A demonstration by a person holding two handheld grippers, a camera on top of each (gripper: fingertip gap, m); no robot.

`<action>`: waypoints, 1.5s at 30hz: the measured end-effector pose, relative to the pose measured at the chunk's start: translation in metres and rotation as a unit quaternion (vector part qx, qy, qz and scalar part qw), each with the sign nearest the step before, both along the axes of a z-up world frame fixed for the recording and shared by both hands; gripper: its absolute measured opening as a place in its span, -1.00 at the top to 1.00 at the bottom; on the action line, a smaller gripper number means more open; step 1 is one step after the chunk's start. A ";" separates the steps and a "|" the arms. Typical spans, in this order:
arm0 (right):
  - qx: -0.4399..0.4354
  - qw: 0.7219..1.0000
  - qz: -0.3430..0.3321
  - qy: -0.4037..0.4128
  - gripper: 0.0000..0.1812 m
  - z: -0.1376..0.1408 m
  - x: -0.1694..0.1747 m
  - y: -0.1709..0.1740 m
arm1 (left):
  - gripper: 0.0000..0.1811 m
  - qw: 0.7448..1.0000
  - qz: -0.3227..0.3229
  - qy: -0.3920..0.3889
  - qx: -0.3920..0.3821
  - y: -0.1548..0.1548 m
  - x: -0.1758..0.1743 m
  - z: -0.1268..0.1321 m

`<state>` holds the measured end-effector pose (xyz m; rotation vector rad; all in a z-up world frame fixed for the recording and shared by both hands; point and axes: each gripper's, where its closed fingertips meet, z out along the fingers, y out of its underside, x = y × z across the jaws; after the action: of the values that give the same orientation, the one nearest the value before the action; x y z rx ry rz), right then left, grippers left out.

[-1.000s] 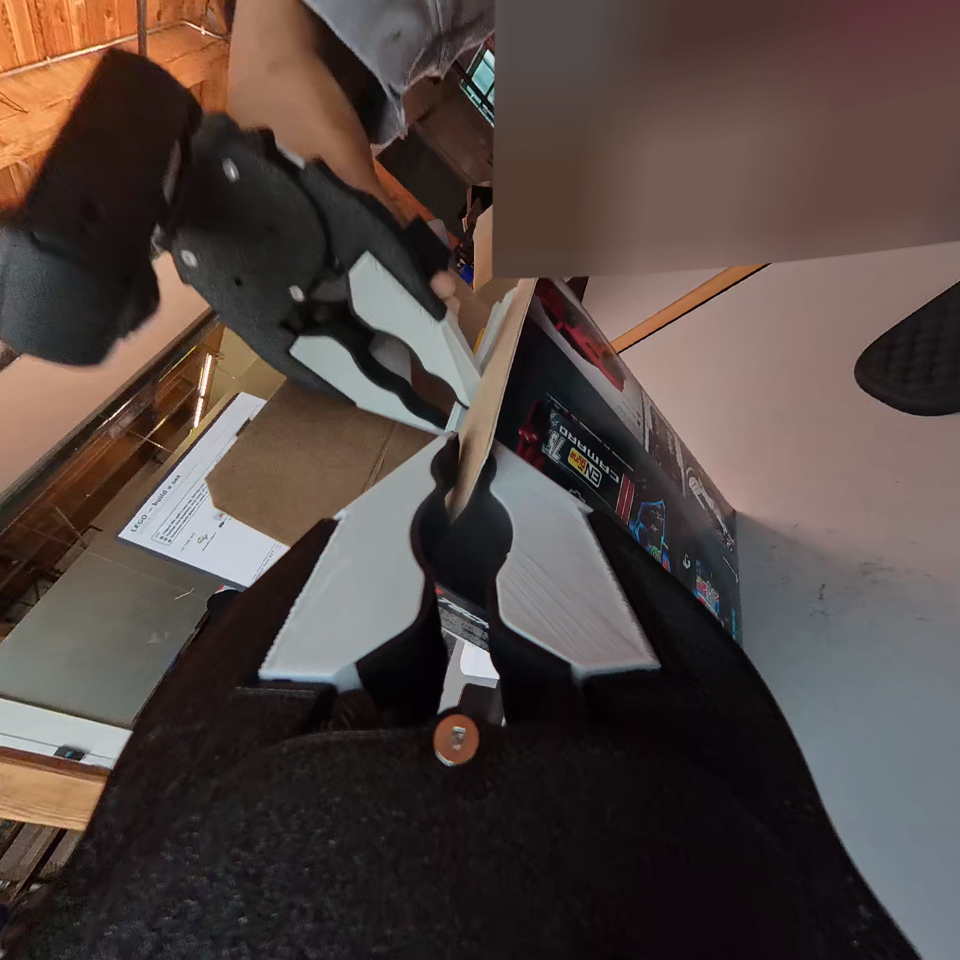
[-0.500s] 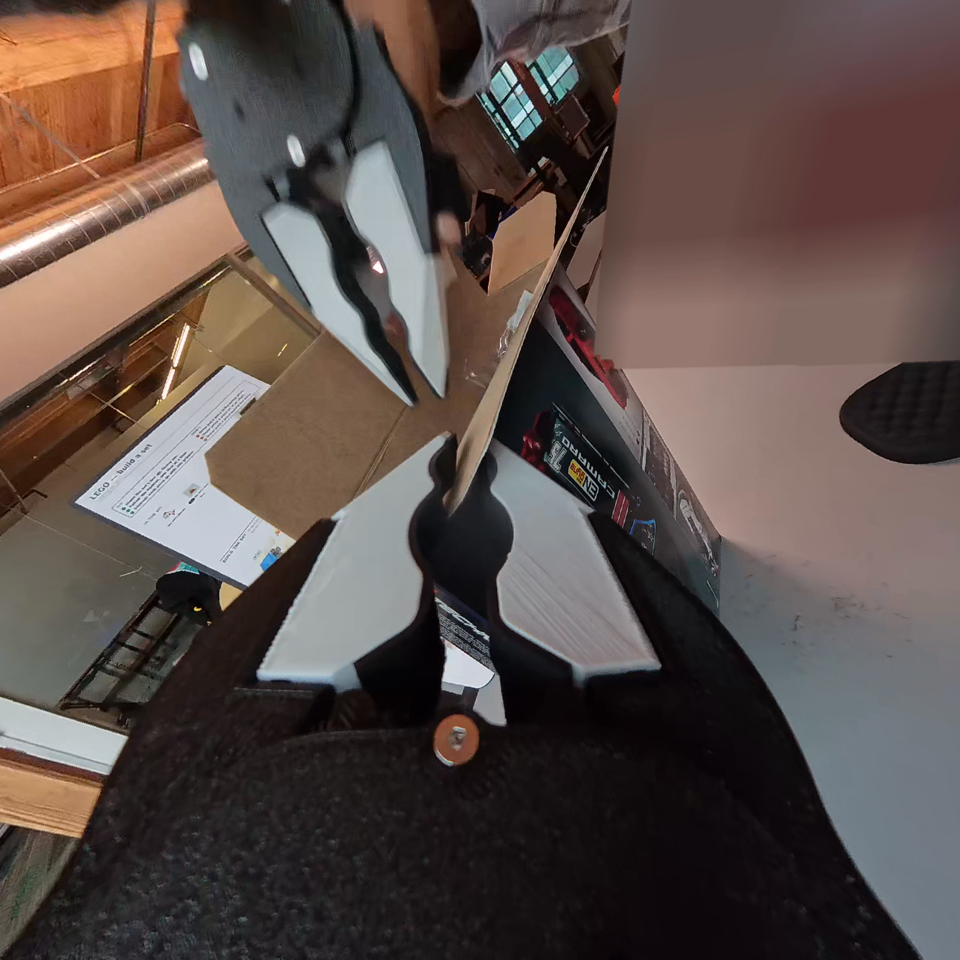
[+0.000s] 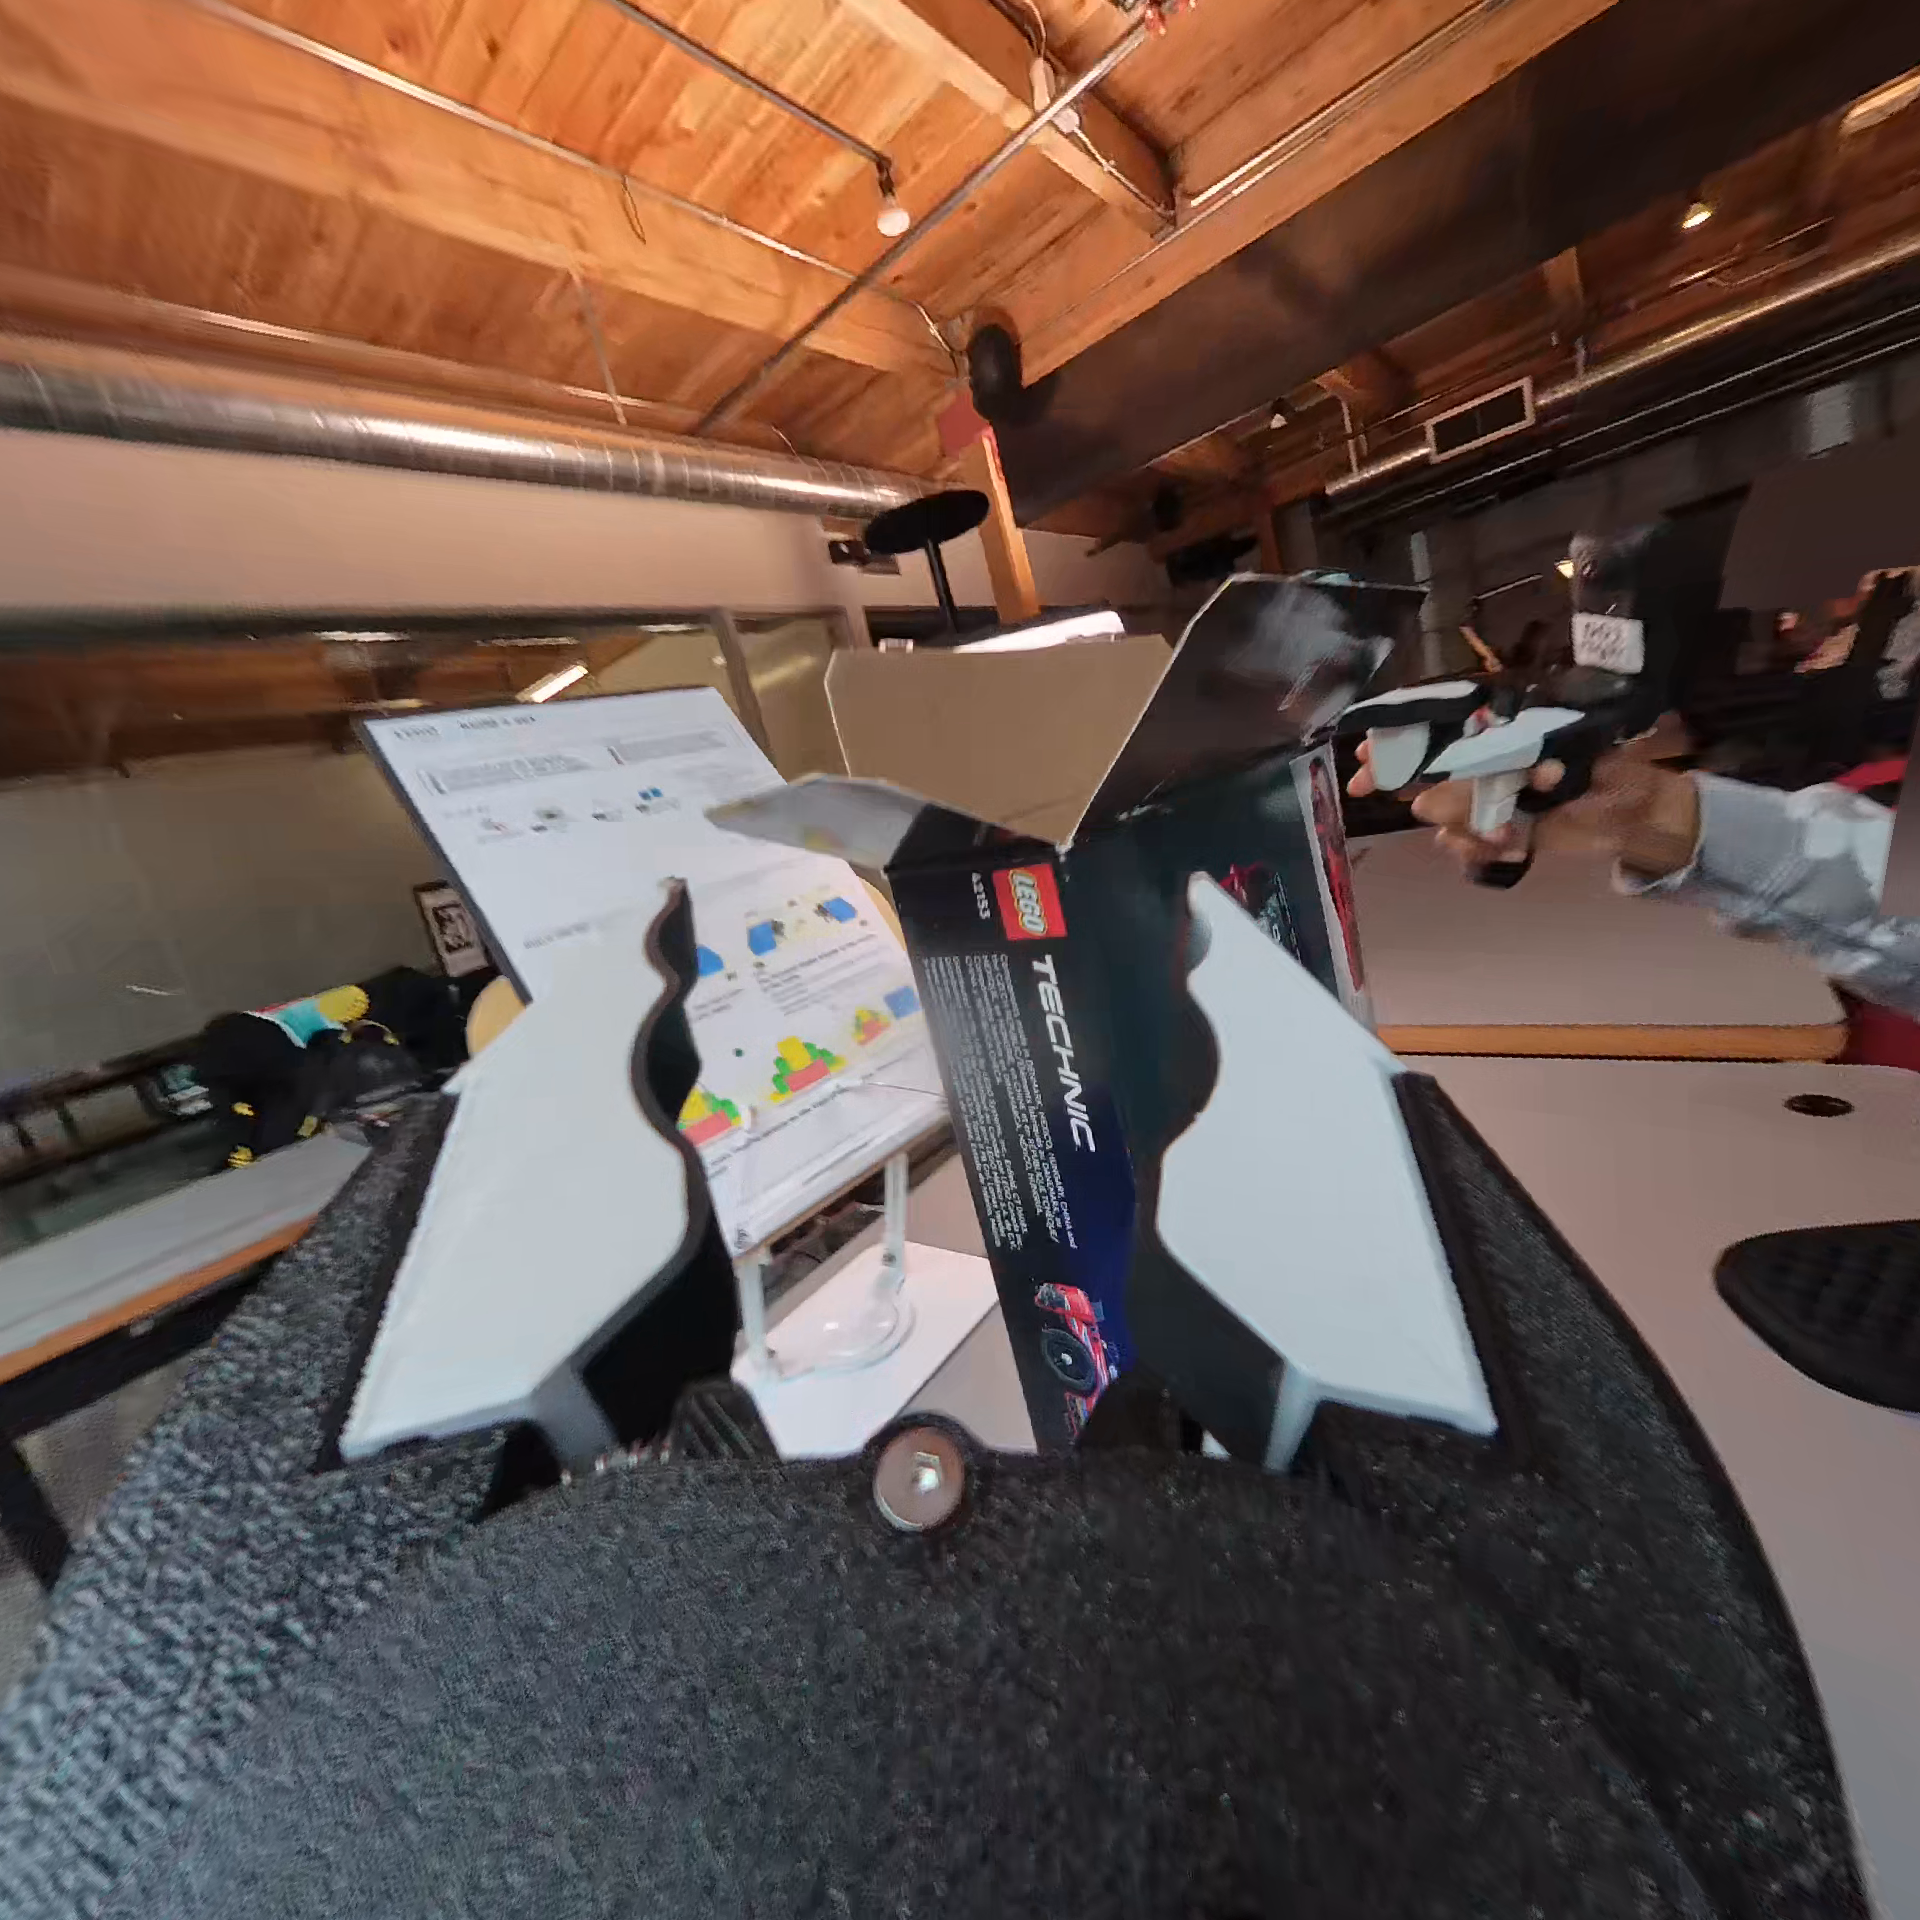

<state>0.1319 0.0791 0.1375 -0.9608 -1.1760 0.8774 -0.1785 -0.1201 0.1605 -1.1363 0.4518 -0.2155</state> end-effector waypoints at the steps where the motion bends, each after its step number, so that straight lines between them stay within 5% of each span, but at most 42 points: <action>1: 0.005 0.999 0.015 0.043 0.07 -0.003 -0.010 -0.004 | -0.12 1.000 -0.025 -0.008 -0.011 0.012 0.007 -0.003; 4: 0.066 0.992 0.058 0.094 0.01 0.012 -0.039 -0.035 | -0.15 0.997 -0.042 0.065 0.015 0.033 0.043 -0.007; 8: 0.129 0.986 0.094 0.037 0.03 0.030 -0.066 -0.053 | 0.02 0.979 -0.040 0.197 0.025 0.045 0.079 -0.009; 13: 0.217 0.951 0.109 -0.189 0.18 -0.005 -0.088 -0.053 | 0.28 0.935 0.000 0.354 -0.031 0.065 0.086 -0.026; 14: 0.233 0.944 0.098 -0.212 0.34 -0.004 -0.088 -0.047 | 0.33 0.924 0.012 0.379 -0.045 0.069 0.081 -0.028; 17: 0.197 0.928 0.143 -0.282 0.53 -0.006 -0.085 -0.049 | 0.51 0.908 -0.031 0.401 -0.120 0.065 0.078 -0.029; 20: 0.159 0.909 0.189 -0.336 0.60 -0.009 -0.080 -0.056 | 0.71 0.891 -0.104 0.387 -0.214 0.055 0.078 -0.030; 22: 0.107 0.900 0.242 -0.347 0.43 -0.006 -0.075 -0.068 | 0.79 0.879 -0.149 0.365 -0.267 0.049 0.080 -0.029; 26: 0.033 0.943 0.274 -0.188 0.25 0.046 -0.061 -0.062 | 0.92 0.882 -0.186 0.296 -0.315 0.047 0.080 -0.025; 28: -0.001 0.967 0.233 -0.102 0.22 0.068 -0.057 -0.035 | 0.95 0.891 -0.195 0.243 -0.329 0.048 0.079 -0.022; 30: -0.038 0.980 0.171 -0.091 -0.06 0.064 -0.070 -0.007 | 0.96 0.897 -0.209 0.181 -0.345 0.051 0.078 -0.019; 35: -0.163 0.960 0.182 -0.135 -0.20 0.048 -0.104 0.002 | 0.96 0.887 -0.272 0.010 -0.373 0.059 0.073 -0.002; 37: -0.235 0.936 0.210 -0.158 0.06 0.038 -0.115 -0.002 | 0.87 0.891 -0.260 -0.021 -0.371 0.066 0.064 0.001; 40: -0.307 0.907 0.243 -0.154 0.47 0.030 -0.122 -0.007 | 0.70 0.933 -0.173 -0.065 -0.309 0.085 0.034 0.019; 42: -0.317 0.911 0.221 -0.143 0.83 0.024 -0.123 0.002 | 0.59 0.953 -0.114 -0.051 -0.278 0.091 0.019 0.024; 45: -0.293 0.923 0.212 -0.129 0.89 0.021 -0.122 0.003 | 0.42 0.960 -0.048 0.015 -0.274 0.100 0.022 0.017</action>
<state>0.0095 0.0820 0.1587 -1.3596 -1.4061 1.5442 -0.1563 -0.0206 0.1773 -1.6639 0.4888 -0.4277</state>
